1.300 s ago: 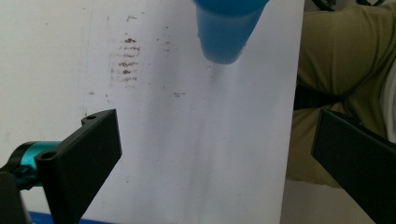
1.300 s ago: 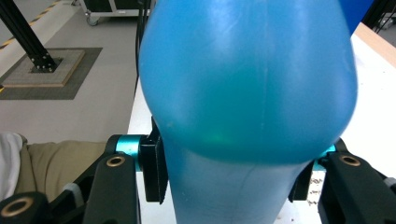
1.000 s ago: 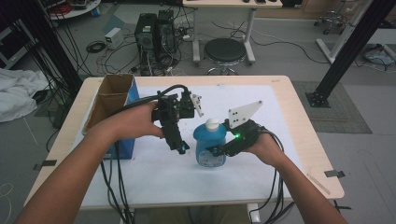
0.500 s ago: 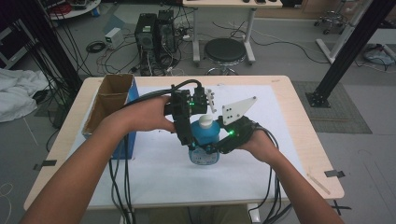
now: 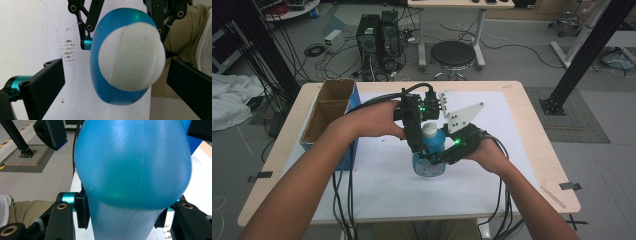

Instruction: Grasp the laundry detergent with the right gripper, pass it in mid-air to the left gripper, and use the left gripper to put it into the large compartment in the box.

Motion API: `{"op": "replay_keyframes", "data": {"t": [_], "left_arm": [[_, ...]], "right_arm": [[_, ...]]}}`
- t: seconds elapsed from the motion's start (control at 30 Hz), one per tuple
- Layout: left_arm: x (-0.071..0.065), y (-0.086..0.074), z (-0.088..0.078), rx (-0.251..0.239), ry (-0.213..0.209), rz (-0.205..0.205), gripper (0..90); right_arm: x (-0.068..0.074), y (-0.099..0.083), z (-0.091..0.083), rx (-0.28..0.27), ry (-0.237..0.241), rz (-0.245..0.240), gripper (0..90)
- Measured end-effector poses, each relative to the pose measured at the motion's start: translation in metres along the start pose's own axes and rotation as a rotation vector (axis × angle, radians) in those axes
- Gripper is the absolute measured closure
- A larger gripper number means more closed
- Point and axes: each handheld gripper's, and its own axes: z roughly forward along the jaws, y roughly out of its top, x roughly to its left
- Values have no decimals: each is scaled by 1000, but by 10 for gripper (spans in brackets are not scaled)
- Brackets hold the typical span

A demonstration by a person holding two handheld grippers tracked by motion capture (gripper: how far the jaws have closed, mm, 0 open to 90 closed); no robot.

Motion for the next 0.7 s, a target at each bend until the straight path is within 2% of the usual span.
{"op": "replay_keyframes", "data": {"t": [0.47, 0.53, 0.7], "left_arm": [[5, 7, 10, 29, -17, 15, 33], [5, 7, 11, 24, -23, 23, 99], [4, 8, 12, 28, -30, 31, 132]], "right_arm": [[0, 1, -1, -1, 4, 4, 444], [0, 1, -2, 0, 2, 2, 443], [0, 1, -2, 0, 1, 7, 443]]}}
